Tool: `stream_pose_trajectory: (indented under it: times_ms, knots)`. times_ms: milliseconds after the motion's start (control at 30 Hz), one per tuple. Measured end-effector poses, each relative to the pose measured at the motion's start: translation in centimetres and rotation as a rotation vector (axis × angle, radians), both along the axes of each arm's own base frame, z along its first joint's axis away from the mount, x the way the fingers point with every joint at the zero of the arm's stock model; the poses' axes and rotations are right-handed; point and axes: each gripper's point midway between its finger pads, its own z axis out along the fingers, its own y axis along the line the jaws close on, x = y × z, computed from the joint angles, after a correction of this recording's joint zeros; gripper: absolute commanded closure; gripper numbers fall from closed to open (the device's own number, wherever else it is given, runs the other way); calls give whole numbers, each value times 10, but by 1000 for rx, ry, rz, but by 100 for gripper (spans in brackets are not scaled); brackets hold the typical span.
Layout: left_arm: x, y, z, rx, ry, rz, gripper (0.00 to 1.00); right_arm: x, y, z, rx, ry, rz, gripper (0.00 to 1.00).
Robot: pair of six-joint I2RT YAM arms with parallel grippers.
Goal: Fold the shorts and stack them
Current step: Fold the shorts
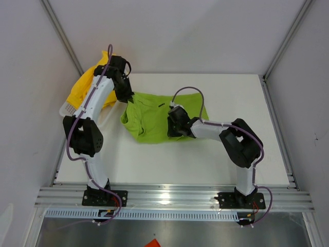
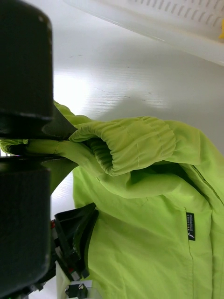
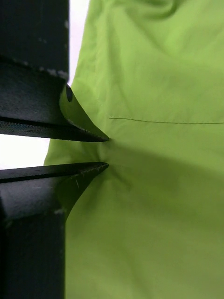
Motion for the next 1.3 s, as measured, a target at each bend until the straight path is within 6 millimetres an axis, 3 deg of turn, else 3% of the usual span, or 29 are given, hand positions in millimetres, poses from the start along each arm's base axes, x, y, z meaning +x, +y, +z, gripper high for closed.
stream_pose_trajectory:
  times_ms: [267,567,700,900,1000,1167,1300]
  knots:
    - [5,1,13,10,2,-5,100,-14,25,-6,-23,-37,40,80]
    - [-7,11,11,81,56,11,100,-78,87,-5,17,-57,171,80]
    - [-13,9,11,92,75,4,100,-92,102,-4,37,-46,211,79]
    - [-16,1,16,99,65,-14,100,-91,98,0,48,-18,216,73]
    - [-16,-2,19,112,53,-20,100,-92,93,11,51,-13,217,70]
    - [-19,-9,22,131,39,-33,100,-91,84,61,142,-45,217,63]
    - [-21,-16,22,146,34,-48,100,-86,53,91,210,-67,181,56]
